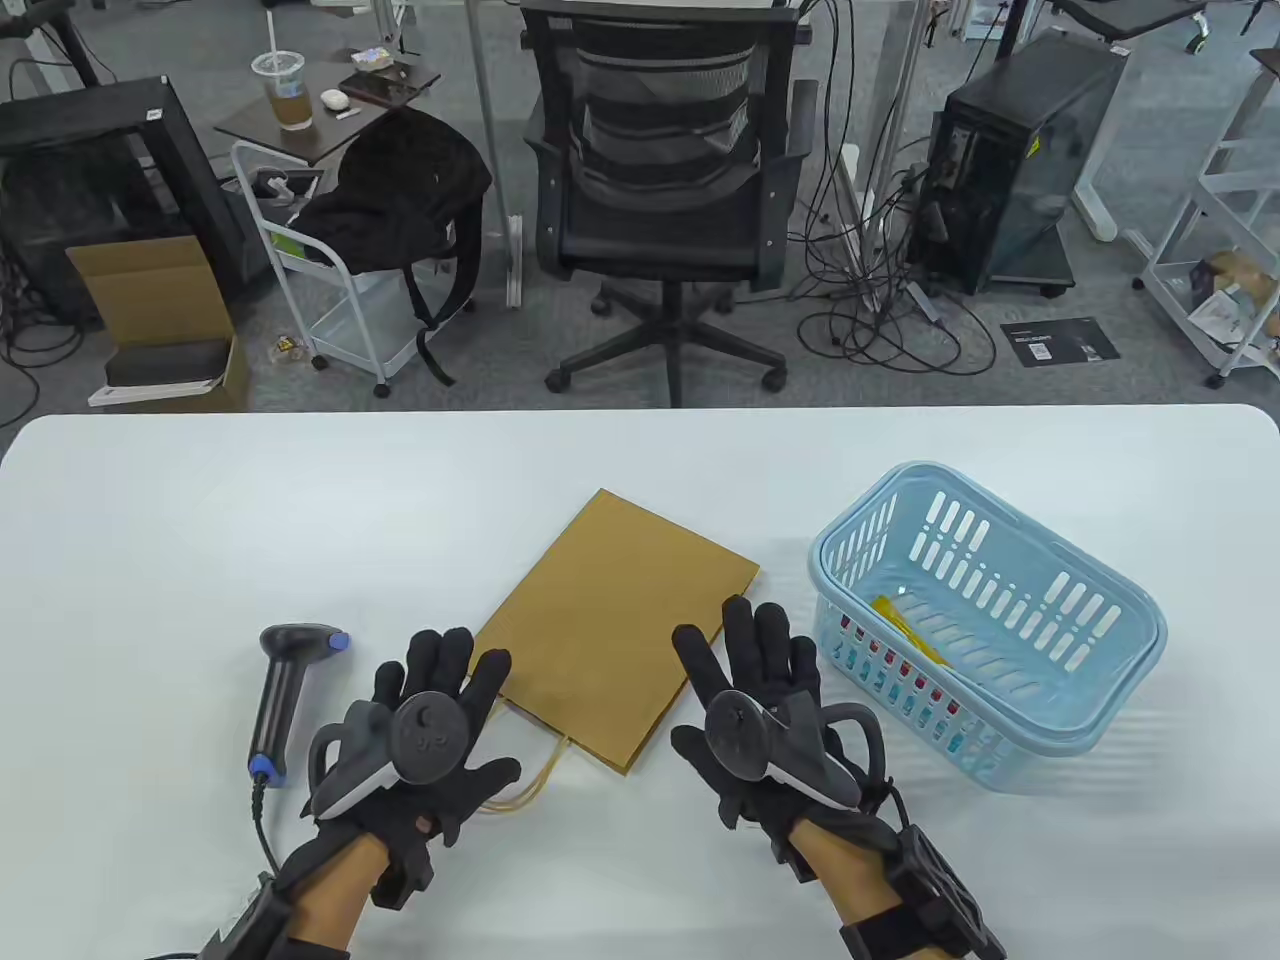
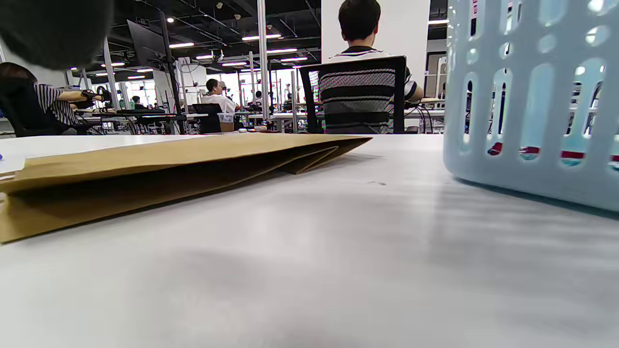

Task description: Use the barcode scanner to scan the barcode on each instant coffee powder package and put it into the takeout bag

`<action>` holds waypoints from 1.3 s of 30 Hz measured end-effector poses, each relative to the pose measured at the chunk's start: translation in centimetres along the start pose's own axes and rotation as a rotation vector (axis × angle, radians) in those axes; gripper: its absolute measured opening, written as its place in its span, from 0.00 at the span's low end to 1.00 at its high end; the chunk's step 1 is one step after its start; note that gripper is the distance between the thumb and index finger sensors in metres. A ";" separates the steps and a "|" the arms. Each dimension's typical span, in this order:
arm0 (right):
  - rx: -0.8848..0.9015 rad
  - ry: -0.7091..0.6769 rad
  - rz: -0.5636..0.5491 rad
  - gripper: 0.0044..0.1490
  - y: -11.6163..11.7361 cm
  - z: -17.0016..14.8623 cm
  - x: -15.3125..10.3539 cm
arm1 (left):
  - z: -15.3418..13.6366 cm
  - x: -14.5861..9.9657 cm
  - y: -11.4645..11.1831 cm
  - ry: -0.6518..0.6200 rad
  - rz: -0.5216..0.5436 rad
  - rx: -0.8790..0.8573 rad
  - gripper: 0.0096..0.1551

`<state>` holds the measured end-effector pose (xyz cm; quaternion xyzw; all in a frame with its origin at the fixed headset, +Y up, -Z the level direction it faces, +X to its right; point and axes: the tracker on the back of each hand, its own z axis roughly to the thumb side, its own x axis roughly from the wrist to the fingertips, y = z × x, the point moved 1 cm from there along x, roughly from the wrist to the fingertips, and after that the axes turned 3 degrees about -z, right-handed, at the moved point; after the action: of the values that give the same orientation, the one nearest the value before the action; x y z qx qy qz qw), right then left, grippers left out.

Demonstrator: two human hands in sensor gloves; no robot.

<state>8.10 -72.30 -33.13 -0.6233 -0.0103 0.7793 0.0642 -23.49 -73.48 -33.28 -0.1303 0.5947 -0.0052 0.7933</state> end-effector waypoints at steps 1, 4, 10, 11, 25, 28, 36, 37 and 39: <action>-0.001 -0.001 0.002 0.62 0.1 0.0 0.0 | 0.0 0.0 0.0 0.000 0.001 -0.007 0.61; 0.002 -0.002 0.001 0.63 0.2 0.0 0.0 | -0.1 0.0 0.0 0.006 -0.003 -0.017 0.60; -0.003 -0.001 0.002 0.65 -0.1 -0.1 -0.2 | -0.3 -0.2 0.2 0.015 0.017 -0.032 0.60; -0.003 0.000 0.003 0.65 -0.2 -0.1 -0.2 | -0.4 -0.2 0.2 0.016 0.018 -0.035 0.60; -0.093 0.030 0.056 0.67 1.3 -0.9 0.5 | -0.6 -0.3 0.3 0.023 0.024 -0.043 0.60; -0.109 0.026 0.096 0.68 2.1 -1.0 0.8 | -0.6 -0.3 0.3 0.022 0.034 -0.046 0.60; -0.158 0.030 0.127 0.67 3.3 -0.8 1.2 | -0.4 -0.3 0.3 0.005 0.039 -0.055 0.60; -0.168 0.029 0.120 0.67 3.4 -0.7 1.2 | -0.4 -0.3 0.3 0.005 0.043 -0.052 0.60; -0.188 0.020 0.102 0.67 3.4 -0.6 1.2 | -0.4 -0.4 0.4 0.004 0.053 -0.058 0.60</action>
<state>8.12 -75.55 -34.70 -0.6341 -0.0511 0.7708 -0.0342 -24.03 -73.09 -33.13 -0.1373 0.5993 0.0327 0.7880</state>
